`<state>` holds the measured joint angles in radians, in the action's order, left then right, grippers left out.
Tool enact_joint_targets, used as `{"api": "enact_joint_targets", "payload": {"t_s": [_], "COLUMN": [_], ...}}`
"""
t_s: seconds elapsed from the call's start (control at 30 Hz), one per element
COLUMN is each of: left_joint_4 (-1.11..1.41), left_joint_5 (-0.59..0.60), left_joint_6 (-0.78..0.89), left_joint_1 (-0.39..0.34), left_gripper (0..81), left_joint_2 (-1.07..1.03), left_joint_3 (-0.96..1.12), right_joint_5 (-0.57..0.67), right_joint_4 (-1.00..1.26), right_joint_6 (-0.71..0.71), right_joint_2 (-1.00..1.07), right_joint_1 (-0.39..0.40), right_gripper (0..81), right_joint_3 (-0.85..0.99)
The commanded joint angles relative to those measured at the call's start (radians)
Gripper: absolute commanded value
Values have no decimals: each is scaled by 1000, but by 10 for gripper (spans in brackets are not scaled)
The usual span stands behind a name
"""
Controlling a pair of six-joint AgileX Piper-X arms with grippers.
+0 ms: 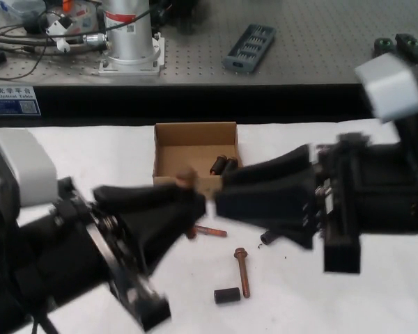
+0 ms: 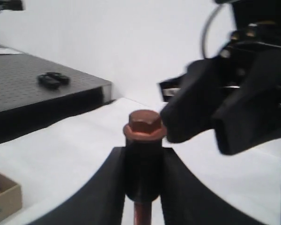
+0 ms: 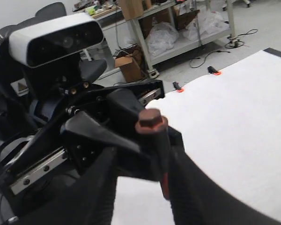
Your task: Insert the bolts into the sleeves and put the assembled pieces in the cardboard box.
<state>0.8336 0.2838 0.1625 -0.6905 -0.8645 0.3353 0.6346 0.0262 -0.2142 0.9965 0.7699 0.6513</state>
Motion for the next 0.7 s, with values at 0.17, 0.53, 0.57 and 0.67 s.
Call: {"api": "enact_joint_targets", "payload": {"t_s": [0.17, 0.53, 0.57, 0.67], "left_joint_4": [-293, -703, -735, -842], "left_joint_5": [-46, 46, 46, 57], "left_joint_6": [56, -29, -29, -29], "left_joint_1": [40, 111, 118, 141], "left_gripper": [6, 6, 6, 6], "left_joint_2": [2, -359, -409, -550], "left_joint_3": [166, 636, 687, 839], "right_joint_5": [-180, -431, -447, -512], "right_joint_4": [-302, -807, -824, -871], "right_joint_6": [122, 232, 232, 232], "right_joint_2": [-224, -537, -560, -618], "right_joint_1": [-121, -203, -203, -203], "right_gripper": [5, 37, 37, 37], "right_joint_3": [2, 2, 2, 2]}}
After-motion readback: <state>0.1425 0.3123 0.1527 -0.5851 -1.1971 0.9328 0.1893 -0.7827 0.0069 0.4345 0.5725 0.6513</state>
